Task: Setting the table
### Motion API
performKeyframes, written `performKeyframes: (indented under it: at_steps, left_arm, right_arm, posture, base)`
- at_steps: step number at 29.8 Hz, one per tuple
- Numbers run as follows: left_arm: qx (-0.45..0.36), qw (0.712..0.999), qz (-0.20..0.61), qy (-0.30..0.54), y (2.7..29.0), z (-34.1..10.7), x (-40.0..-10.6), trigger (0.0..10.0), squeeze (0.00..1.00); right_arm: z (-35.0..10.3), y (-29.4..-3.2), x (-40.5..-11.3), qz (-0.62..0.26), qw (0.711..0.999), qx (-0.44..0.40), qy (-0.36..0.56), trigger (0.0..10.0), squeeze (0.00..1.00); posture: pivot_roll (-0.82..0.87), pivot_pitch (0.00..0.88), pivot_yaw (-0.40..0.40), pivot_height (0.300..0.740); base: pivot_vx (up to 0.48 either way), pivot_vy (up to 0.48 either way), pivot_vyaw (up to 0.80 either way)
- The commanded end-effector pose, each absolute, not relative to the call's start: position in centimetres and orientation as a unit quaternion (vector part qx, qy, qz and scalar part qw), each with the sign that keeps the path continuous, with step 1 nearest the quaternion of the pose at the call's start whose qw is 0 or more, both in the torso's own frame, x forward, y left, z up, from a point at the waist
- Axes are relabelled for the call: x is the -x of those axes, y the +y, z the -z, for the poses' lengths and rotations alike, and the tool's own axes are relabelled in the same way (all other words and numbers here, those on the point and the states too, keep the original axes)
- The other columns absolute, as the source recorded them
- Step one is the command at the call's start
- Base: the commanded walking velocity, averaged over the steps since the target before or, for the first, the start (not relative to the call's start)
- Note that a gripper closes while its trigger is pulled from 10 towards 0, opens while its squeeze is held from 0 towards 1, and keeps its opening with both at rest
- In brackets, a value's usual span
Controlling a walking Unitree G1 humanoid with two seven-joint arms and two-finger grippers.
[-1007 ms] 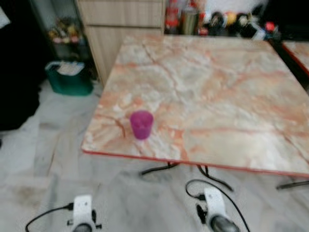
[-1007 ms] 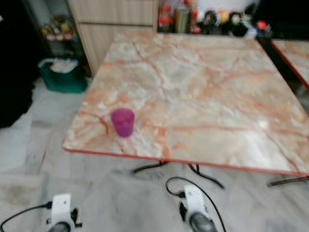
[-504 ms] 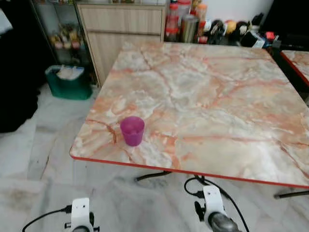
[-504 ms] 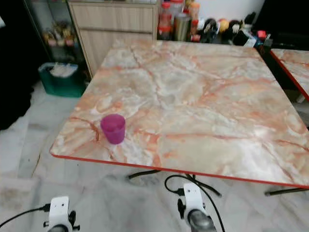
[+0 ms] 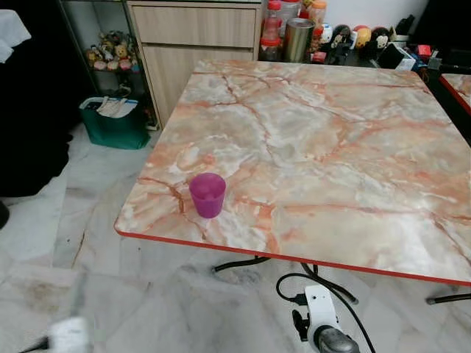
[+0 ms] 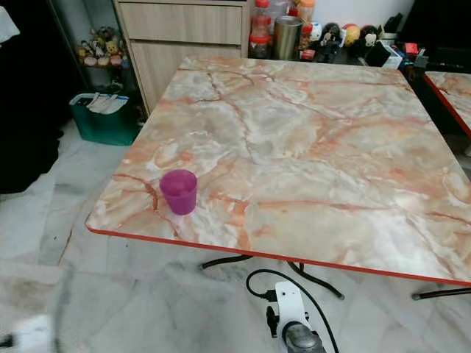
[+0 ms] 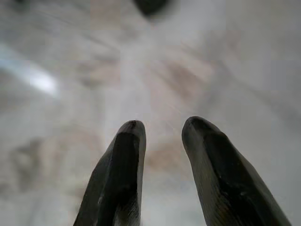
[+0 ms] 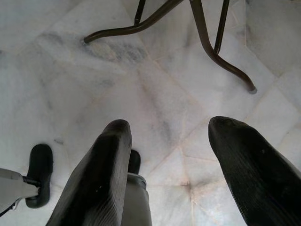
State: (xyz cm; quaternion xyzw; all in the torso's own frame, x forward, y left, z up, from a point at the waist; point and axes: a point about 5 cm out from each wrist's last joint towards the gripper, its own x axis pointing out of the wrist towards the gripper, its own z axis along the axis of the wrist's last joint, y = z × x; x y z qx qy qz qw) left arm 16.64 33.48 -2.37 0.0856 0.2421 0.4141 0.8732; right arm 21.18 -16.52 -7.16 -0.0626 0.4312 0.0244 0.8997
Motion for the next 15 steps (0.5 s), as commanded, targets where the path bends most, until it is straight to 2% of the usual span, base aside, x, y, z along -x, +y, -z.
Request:
performKeyframes:
  at_steps: [1,2,3,6,9,13,14,15]
  left_arm:
    - [-0.102,0.861,-0.461,0.189,34.9,0.4,-17.5,10.0,0.00]
    - [-0.102,0.861,-0.461,0.189,34.9,0.4,-17.5,10.0,0.00]
    - [-0.128,0.847,-0.500,0.124,36.9,-2.4,-18.5,10.0,0.00]
    - [-0.151,0.836,-0.527,0.035,38.7,-6.5,-20.3,10.0,0.00]
    - [-0.149,0.854,-0.495,-0.048,38.8,-10.4,-23.0,10.0,0.00]
    - [-0.144,0.898,-0.395,-0.129,36.3,-14.5,-27.0,10.0,0.00]
    - [-0.113,0.924,-0.320,-0.176,33.7,-17.1,-29.5,10.0,0.00]
    - [-0.102,0.934,-0.279,-0.197,32.1,-18.4,-30.5,10.0,0.00]
  right_arm:
    - [7.3,-16.4,-20.9,-0.026,0.896,0.063,0.439,10.0,0.00]
    - [7.3,-16.4,-20.9,-0.026,0.896,0.063,0.439,10.0,0.00]
    - [7.3,-16.4,-21.0,-0.026,0.896,0.063,0.438,10.0,0.00]
    - [7.3,-16.3,-21.1,-0.027,0.897,0.063,0.437,10.0,0.00]
    - [7.2,-16.4,-21.1,-0.025,0.897,0.063,0.437,10.0,0.00]
    - [7.3,-16.6,-21.0,-0.022,0.896,0.065,0.439,10.0,0.00]
    - [7.3,-16.8,-20.9,-0.022,0.895,0.067,0.440,10.0,0.00]
    - [7.4,-16.8,-20.8,-0.021,0.895,0.067,0.441,10.0,0.00]
  posture:
    - [0.18,0.096,-0.029,0.715]
    - [0.18,0.096,-0.029,0.715]
    - [0.18,0.095,-0.029,0.715]
    - [0.18,0.097,-0.029,0.715]
    - [0.17,0.098,-0.030,0.715]
    - [0.17,0.104,-0.033,0.715]
    - [0.17,0.106,-0.036,0.715]
    - [0.17,0.106,-0.034,0.715]
  base:
    - [0.000,0.000,0.00]
    - [0.000,0.000,0.00]
    - [0.000,0.000,0.00]
    - [0.000,0.000,0.00]
    - [0.000,0.000,0.00]
    - [0.000,0.000,0.00]
    - [0.000,0.000,0.00]
    - [0.000,0.000,0.00]
